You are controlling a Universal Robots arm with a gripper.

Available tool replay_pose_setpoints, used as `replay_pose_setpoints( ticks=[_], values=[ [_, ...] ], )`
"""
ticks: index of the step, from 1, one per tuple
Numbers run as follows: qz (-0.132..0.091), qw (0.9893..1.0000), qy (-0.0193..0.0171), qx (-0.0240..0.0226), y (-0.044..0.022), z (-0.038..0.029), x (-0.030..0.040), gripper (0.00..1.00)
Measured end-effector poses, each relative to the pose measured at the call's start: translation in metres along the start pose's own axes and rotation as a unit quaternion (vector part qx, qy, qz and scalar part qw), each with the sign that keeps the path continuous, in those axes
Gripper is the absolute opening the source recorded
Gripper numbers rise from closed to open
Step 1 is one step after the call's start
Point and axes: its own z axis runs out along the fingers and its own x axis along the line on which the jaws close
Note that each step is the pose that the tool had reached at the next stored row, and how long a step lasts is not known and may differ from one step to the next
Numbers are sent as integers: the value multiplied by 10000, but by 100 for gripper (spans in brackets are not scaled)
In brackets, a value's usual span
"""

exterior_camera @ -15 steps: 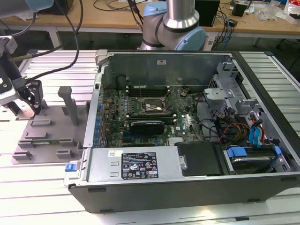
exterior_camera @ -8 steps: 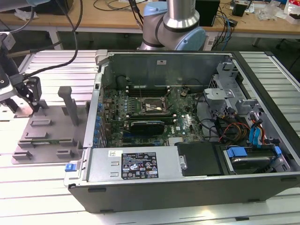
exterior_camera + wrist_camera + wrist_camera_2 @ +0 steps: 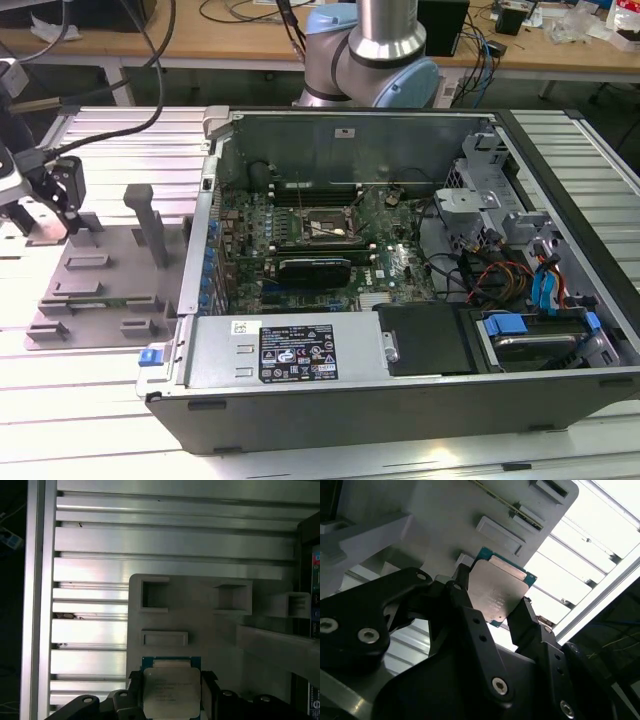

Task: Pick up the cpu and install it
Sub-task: 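Pick up the cpu and move it towards the insertion slot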

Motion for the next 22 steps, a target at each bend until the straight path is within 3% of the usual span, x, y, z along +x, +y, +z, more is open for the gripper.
replay_pose_setpoints(
  ticks=[8, 22],
  values=[
    [0, 10000, -1, 0, 1, -80, -3, 55],
    [0, 10000, -4, 0, 4, -280, -11, 55]
  ],
)
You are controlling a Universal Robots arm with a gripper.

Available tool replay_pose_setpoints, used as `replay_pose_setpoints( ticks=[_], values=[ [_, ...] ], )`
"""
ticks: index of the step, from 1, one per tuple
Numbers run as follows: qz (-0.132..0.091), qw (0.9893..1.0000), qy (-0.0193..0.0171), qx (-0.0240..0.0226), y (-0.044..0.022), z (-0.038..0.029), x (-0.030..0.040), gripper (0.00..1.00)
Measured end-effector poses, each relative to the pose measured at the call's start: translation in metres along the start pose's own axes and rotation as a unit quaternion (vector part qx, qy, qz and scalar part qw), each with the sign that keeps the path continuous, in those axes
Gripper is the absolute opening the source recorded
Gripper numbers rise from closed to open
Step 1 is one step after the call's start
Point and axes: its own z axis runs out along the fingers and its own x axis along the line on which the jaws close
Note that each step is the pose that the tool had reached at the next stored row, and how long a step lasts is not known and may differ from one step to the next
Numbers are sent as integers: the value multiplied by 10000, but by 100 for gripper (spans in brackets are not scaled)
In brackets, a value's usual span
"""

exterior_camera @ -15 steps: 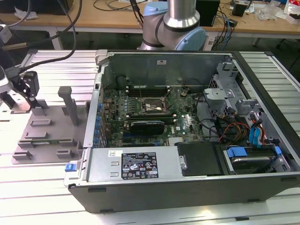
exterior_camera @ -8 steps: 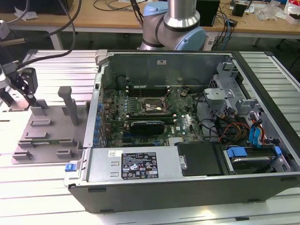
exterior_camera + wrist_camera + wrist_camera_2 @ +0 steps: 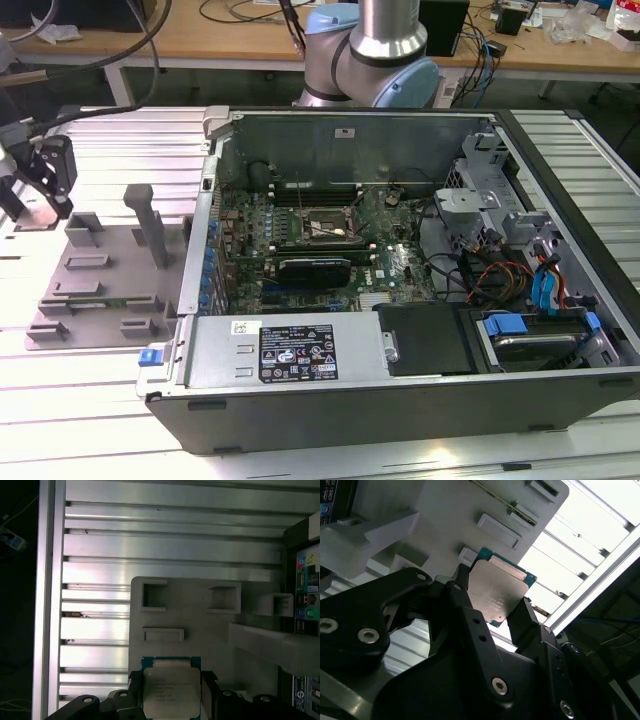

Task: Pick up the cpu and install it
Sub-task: 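Pick up the cpu and move it towards the insertion slot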

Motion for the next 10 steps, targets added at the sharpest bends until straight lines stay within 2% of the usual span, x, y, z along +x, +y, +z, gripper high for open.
replay_pose_setpoints(
  ticks=[6, 10],
  values=[
    [0, 10000, -15, 0, 2, -127, -5, 55],
    [0, 10000, -23, 0, 2, -169, -7, 55]
  ],
)
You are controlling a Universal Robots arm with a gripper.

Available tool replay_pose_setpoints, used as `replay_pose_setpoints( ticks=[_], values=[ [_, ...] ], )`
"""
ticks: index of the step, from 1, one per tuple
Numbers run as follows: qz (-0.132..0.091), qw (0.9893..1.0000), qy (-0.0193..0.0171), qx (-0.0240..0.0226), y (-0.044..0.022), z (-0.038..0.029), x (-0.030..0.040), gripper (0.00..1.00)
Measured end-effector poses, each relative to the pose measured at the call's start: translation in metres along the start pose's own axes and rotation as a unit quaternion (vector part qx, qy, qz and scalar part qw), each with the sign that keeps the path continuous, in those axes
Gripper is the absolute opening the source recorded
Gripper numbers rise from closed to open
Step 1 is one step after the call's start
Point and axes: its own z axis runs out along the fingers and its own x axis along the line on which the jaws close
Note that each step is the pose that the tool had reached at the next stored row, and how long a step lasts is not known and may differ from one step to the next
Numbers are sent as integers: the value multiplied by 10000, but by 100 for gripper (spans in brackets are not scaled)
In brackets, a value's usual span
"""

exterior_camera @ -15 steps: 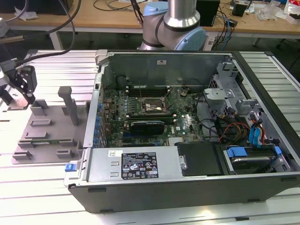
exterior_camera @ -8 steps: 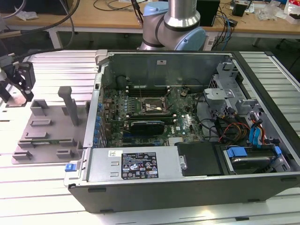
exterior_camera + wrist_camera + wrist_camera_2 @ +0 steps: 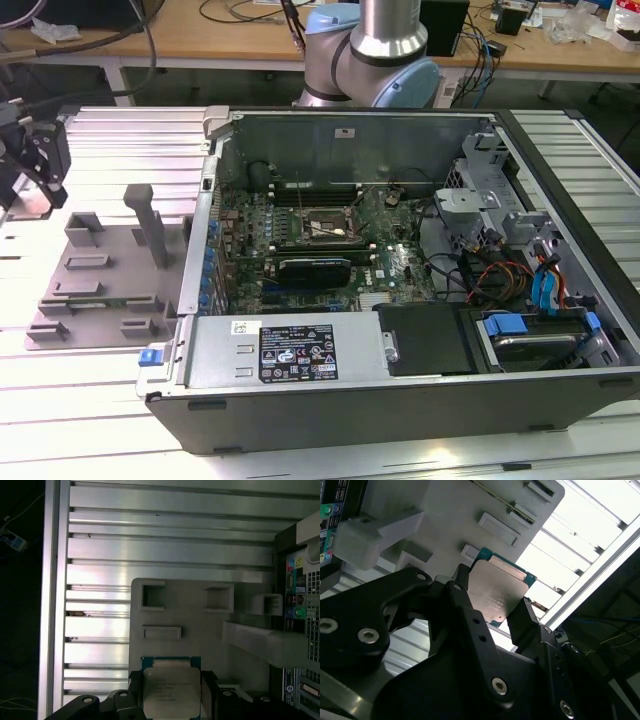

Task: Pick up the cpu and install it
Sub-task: 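Pick up the cpu and move it towards the insertion slot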

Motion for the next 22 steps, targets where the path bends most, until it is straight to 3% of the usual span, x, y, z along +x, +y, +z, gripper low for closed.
replay_pose_setpoints(
  ticks=[22],
  values=[
    [0, 10000, -32, 1, 3, -181, -8, 55]
  ],
)
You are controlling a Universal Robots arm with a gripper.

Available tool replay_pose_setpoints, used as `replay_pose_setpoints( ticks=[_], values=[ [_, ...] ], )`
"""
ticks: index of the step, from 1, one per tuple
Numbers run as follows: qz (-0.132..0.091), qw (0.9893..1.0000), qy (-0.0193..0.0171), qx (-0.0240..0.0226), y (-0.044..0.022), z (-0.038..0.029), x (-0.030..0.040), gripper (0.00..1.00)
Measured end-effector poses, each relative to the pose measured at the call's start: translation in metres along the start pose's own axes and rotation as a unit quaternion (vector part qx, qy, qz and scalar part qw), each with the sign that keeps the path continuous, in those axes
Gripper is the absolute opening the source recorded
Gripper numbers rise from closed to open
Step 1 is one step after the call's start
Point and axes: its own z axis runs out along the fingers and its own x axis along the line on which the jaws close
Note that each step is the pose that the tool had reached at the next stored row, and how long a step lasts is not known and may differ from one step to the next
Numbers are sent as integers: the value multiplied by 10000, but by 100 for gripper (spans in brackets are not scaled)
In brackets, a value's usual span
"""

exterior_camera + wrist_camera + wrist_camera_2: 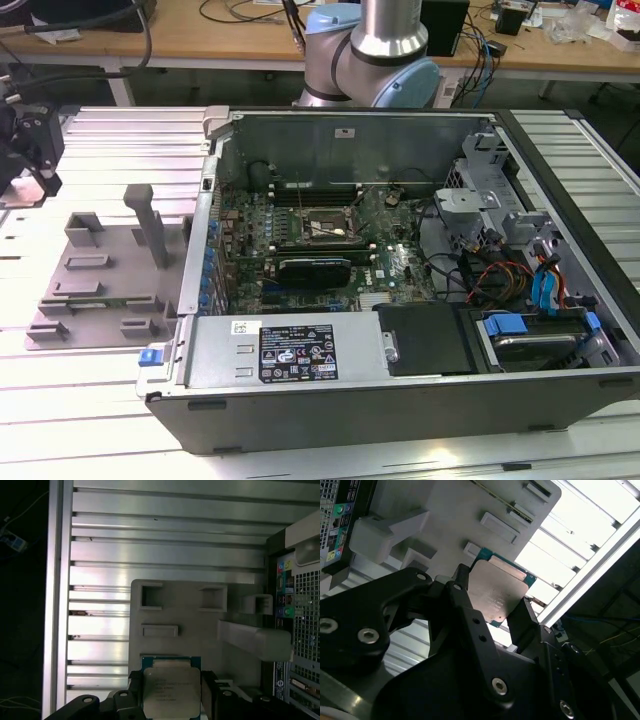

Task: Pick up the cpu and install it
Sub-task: 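Pick up the cpu and move it towards the insertion slot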

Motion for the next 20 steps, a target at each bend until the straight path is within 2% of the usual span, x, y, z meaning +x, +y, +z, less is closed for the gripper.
replay_pose_setpoints(
  ticks=[10, 17, 20],
  values=[
    [0, 10000, -8, 1, 1, -62, -3, 55],
    [0, 10000, -8, 1, 0, -71, -24, 55],
    [0, 10000, -8, 0, 1, -133, -28, 55]
  ],
)
